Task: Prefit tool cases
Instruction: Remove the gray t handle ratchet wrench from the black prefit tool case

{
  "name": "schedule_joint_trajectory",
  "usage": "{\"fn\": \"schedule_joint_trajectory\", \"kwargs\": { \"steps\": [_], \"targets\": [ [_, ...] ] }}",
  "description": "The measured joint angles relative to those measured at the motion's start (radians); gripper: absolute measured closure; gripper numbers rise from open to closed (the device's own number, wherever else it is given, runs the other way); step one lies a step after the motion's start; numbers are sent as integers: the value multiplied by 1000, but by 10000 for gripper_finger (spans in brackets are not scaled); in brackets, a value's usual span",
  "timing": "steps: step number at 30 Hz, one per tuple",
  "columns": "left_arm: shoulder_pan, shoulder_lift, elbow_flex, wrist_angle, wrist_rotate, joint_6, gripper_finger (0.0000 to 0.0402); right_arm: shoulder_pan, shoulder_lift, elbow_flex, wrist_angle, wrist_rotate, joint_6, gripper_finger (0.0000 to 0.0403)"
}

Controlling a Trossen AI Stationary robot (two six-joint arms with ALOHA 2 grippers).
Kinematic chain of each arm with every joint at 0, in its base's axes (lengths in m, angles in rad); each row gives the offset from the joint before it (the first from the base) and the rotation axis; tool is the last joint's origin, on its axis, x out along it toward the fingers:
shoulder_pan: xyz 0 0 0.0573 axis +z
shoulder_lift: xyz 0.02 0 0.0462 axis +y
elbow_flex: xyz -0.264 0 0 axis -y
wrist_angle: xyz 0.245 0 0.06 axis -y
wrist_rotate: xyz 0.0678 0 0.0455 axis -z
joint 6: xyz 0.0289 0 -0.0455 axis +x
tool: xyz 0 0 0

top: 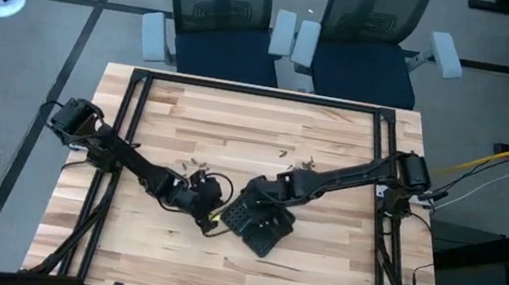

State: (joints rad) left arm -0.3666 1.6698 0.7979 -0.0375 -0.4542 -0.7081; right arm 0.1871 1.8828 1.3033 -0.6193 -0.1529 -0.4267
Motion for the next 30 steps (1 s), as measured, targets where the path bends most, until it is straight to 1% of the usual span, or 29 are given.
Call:
{"fn": "schedule_joint_trajectory", "kwargs": {
  "steps": [2, 5, 7, 11, 14, 21, 23, 26, 30],
  "targets": [
    [9, 12, 0, 10, 0, 0, 401, 1, 1, 0, -4, 1, 0, 201],
    [27, 48, 0, 51, 1, 21, 401, 0, 16, -1, 23, 32, 0, 213],
    [41, 75, 0, 94, 21, 42, 401, 0, 31, -4, 18, 53, 0, 223],
    [59, 112, 0, 155, 59, 54, 401, 0, 42, -3, 31, 56, 0, 243],
    [66, 120, 0, 166, 60, 52, 401, 0, 61, -4, 29, 57, 0, 252],
    [67, 128, 0, 165, 61, 50, 401, 0, 92, 0, 48, 58, 6, 254],
    [67, 128, 0, 165, 63, 50, 401, 0, 94, 2, 52, 72, 14, 257],
    [67, 128, 0, 176, 62, 39, 401, 2, 95, 4, 60, 92, 13, 280],
    [67, 128, 0, 184, 58, 30, 401, 2, 96, 2, 76, 110, 6, 344]
  ]
}}
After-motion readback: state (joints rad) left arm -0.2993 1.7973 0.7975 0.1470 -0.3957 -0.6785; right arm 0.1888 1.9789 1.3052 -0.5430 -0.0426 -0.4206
